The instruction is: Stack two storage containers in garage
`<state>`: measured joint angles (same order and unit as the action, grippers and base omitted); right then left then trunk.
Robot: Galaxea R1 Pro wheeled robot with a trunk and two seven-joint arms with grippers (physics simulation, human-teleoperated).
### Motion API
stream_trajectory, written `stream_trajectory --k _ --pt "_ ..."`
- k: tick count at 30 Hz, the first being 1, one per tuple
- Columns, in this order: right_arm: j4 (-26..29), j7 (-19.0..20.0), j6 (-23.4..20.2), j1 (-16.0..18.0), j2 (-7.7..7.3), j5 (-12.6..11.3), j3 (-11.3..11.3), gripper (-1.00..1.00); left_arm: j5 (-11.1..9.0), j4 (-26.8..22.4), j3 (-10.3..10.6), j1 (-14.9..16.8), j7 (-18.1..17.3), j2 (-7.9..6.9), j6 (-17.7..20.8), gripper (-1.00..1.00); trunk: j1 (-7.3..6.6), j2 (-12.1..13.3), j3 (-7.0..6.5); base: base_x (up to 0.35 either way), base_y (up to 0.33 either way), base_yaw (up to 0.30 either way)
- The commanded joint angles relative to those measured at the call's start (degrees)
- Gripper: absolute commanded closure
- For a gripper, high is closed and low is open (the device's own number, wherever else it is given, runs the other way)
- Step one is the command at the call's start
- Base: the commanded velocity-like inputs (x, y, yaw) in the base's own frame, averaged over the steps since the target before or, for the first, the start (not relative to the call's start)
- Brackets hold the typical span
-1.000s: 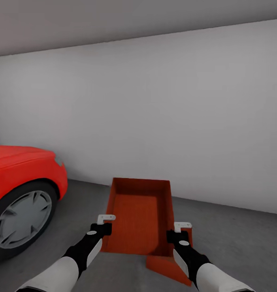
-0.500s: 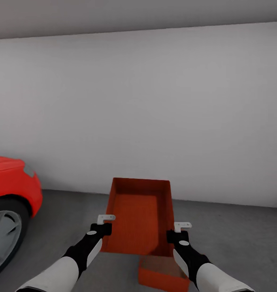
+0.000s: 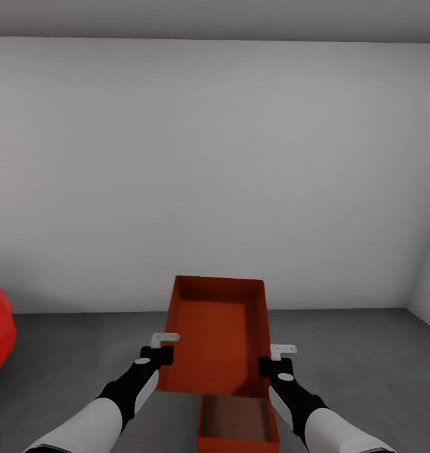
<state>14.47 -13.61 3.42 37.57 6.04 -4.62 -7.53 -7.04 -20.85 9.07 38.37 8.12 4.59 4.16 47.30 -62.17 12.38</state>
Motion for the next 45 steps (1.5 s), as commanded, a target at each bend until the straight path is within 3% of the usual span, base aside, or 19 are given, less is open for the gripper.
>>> stream_trajectory --k 1,9,32,45 --pt "-0.2 -0.4 0.3 0.0 -0.02 -1.1 0.3 1.0 0.5 -0.3 -0.2 0.0 1.4 -1.34 -2.1 1.0 0.01 -0.1 0.08 0.009 0.0 -0.285" --pt "-0.2 -0.4 0.3 0.0 -0.05 -1.1 0.3 1.0 0.5 -0.1 -0.1 0.0 1.4 -1.34 -4.9 1.0 0.01 -0.1 0.08 0.001 0.0 -0.156" --pt "-0.2 -0.3 0.4 0.0 -0.06 -1.1 0.3 1.0 0.5 0.1 -0.1 0.0 1.4 -1.27 -5.1 1.0 0.01 -0.1 0.08 0.004 0.0 -0.003" --pt "-0.2 -0.3 0.4 0.0 -0.06 -1.1 0.3 1.0 0.5 0.1 -0.1 0.0 1.4 -1.25 -5.1 1.0 0.01 -0.1 0.08 0.29 -0.022 0.0"
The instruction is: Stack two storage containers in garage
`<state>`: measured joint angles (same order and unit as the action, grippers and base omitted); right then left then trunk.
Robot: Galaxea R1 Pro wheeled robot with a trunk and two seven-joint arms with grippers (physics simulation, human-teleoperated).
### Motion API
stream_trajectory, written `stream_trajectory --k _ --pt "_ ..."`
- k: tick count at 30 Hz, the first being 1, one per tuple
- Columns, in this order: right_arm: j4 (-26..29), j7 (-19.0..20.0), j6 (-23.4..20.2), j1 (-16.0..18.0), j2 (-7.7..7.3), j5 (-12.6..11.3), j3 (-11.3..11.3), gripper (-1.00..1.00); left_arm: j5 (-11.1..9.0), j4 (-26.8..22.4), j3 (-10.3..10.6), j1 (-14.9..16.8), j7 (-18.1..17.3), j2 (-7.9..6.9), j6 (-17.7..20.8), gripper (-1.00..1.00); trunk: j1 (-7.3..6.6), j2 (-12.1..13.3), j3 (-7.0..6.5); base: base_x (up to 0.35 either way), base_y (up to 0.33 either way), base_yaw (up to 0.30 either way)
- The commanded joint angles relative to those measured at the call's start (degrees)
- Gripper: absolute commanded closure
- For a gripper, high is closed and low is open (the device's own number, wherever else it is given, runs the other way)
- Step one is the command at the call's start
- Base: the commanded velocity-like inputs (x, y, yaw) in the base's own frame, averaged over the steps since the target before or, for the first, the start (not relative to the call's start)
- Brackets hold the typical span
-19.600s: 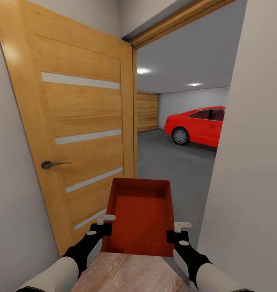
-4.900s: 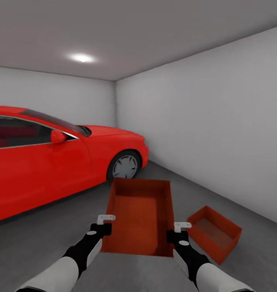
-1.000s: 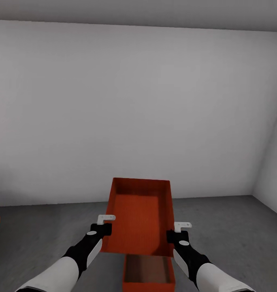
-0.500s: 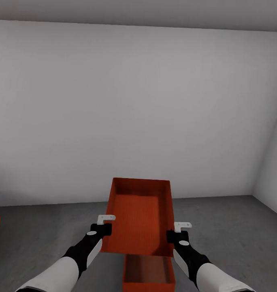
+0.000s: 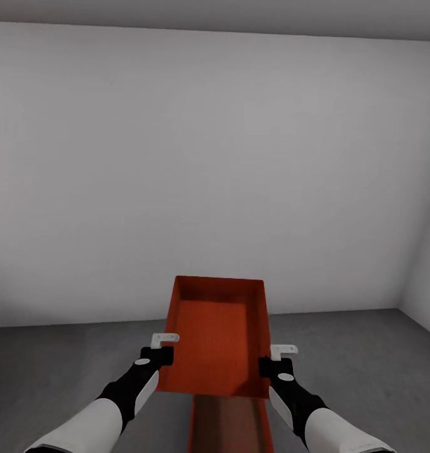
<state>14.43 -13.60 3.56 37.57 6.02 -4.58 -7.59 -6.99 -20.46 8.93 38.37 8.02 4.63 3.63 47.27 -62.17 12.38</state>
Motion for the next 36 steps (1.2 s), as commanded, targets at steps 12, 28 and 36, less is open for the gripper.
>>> stream_trajectory --k 12,28,36 --pt "-0.2 -0.3 0.2 0.0 -0.09 -1.1 0.5 1.0 0.5 -0.3 0.0 0.0 1.5 -1.29 -4.6 1.0 0.04 -0.1 0.08 0.288 -0.074 0.0" --pt "-0.2 -0.3 0.2 0.0 -0.06 -1.1 0.4 1.0 0.5 -0.3 0.0 0.0 1.5 -1.29 -4.6 1.0 0.04 -0.1 0.08 0.019 -0.005 0.0" --pt "-0.2 -0.3 0.2 0.0 -0.04 -1.1 0.4 1.0 0.5 -0.3 0.0 0.0 1.5 -1.29 -4.6 1.0 0.04 -0.1 0.08 0.0 0.0 0.0"
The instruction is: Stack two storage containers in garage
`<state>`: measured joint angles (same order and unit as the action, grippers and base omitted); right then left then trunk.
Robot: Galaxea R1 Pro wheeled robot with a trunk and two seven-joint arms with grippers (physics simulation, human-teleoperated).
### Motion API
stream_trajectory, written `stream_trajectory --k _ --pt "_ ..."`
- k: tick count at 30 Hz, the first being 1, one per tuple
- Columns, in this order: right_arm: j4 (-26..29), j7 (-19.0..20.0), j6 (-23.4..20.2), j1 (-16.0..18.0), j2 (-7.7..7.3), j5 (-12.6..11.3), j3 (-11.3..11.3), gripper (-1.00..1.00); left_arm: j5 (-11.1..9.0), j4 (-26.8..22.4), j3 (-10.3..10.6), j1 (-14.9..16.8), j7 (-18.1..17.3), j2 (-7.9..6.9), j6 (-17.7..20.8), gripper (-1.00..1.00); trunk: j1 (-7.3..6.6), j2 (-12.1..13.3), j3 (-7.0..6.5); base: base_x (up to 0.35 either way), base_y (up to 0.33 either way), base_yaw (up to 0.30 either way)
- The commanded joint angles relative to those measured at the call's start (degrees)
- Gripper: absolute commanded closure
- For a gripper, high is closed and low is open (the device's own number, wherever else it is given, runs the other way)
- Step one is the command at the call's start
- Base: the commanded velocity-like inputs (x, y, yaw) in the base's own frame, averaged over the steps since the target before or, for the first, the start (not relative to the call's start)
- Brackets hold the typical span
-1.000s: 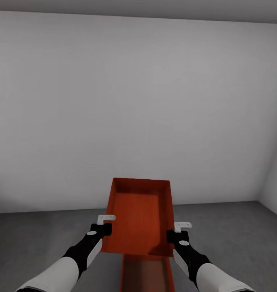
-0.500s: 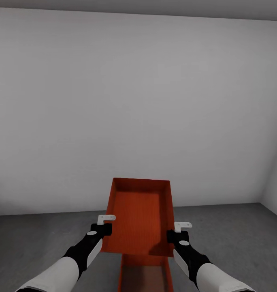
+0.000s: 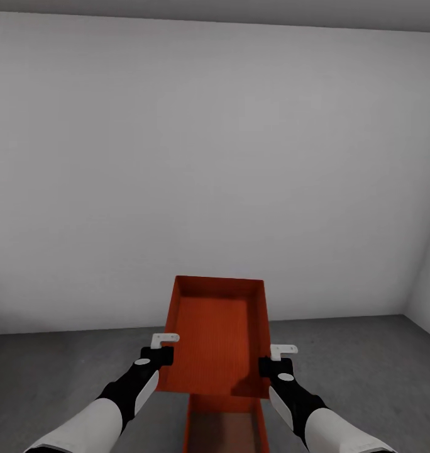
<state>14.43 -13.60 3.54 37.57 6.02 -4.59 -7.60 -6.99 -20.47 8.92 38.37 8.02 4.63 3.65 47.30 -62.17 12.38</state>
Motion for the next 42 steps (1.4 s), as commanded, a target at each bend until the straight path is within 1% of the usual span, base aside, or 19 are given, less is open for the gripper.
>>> stream_trajectory --k 1,9,22,35,42 --pt "-0.2 -0.3 0.2 0.0 -0.04 -1.1 0.4 1.0 0.5 -0.3 0.0 0.0 1.5 -1.29 -4.6 1.0 0.0 -0.1 0.08 0.0 0.0 0.0" --pt "-0.2 -0.4 0.2 0.0 -0.04 -1.1 0.4 1.0 0.5 -0.3 0.0 0.0 1.5 -1.29 -4.6 1.0 0.0 -0.1 0.08 0.0 0.0 -0.022" --pt "-0.2 -0.4 0.2 0.0 -0.04 -1.1 0.4 1.0 0.5 -0.3 0.0 0.0 1.5 -1.31 -4.7 1.0 0.0 -0.1 0.08 0.0 0.0 -0.237" --pt "-0.2 -0.4 0.2 0.0 -0.04 -1.1 0.4 1.0 0.5 -0.4 0.0 0.0 1.5 -1.3 -4.7 1.0 0.0 -0.1 0.08 0.001 0.0 -0.018" --pt "-0.2 -0.4 0.2 0.0 -0.04 -1.1 0.4 1.0 0.5 -0.4 0.0 0.0 1.5 -1.29 -4.7 1.0 0.0 -0.1 0.08 0.116 0.0 0.0"
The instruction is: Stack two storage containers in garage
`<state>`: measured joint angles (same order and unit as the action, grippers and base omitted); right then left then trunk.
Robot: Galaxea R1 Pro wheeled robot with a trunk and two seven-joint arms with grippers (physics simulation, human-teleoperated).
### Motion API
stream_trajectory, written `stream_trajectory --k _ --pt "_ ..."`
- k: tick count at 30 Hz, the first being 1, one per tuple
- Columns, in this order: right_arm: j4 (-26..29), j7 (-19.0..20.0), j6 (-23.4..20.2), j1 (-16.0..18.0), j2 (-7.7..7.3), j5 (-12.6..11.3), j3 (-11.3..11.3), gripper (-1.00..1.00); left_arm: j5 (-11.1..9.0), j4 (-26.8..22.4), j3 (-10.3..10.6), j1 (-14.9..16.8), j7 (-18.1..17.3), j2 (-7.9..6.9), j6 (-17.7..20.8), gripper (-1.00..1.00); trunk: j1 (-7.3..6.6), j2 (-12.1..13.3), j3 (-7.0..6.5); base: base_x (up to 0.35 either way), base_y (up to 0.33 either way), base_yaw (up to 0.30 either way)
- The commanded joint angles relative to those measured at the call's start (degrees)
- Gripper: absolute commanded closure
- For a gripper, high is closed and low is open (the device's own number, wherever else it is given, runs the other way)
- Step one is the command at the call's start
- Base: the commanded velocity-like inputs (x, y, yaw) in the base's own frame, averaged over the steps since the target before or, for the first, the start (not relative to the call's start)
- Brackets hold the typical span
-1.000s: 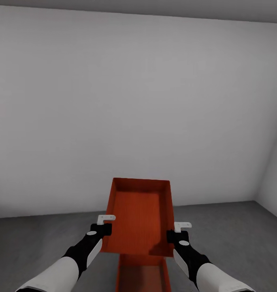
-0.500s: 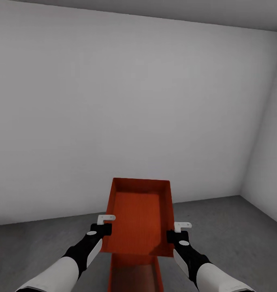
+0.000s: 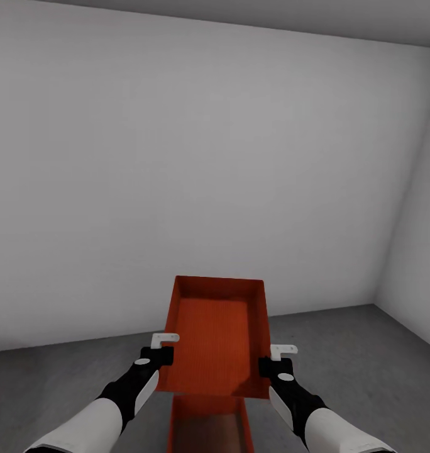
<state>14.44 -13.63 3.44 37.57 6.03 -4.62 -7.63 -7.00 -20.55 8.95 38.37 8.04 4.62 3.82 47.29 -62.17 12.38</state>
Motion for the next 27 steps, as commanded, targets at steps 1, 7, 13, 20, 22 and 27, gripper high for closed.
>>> stream_trajectory --k 1,7,13,20,22,27 --pt "-0.2 -0.3 0.3 0.0 -0.05 -1.1 0.4 1.0 0.5 -0.3 0.0 0.0 1.4 -1.28 -4.9 1.0 0.02 -0.1 0.08 0.07 0.0 0.0" --pt "-0.2 -0.3 0.3 0.0 -0.05 -1.1 0.4 1.0 0.5 -0.3 0.0 0.0 1.4 -1.28 -4.9 1.0 0.02 -0.1 0.08 0.024 0.0 0.0" --pt "-0.2 -0.3 0.3 0.0 -0.05 -1.1 0.4 1.0 0.5 -0.3 0.0 0.0 1.4 -1.28 -4.9 1.0 0.02 -0.1 0.08 0.002 0.0 0.0" --pt "-0.2 -0.3 0.3 0.0 -0.05 -1.1 0.4 1.0 0.5 -0.3 0.0 0.0 1.4 -1.28 -4.9 1.0 0.02 -0.1 0.1 0.0 0.0 0.0" --pt "-0.2 -0.3 0.3 0.0 -0.05 -1.1 0.4 1.0 0.5 -0.3 0.0 0.0 1.4 -1.28 -4.9 1.0 0.02 -0.1 0.2 0.0 0.0 0.0" --pt "-0.2 -0.3 0.2 0.0 -0.05 -1.1 0.4 1.0 0.5 -0.3 0.0 0.0 1.4 -1.28 -4.9 1.0 0.02 -0.1 0.58 0.0 0.0 0.0"
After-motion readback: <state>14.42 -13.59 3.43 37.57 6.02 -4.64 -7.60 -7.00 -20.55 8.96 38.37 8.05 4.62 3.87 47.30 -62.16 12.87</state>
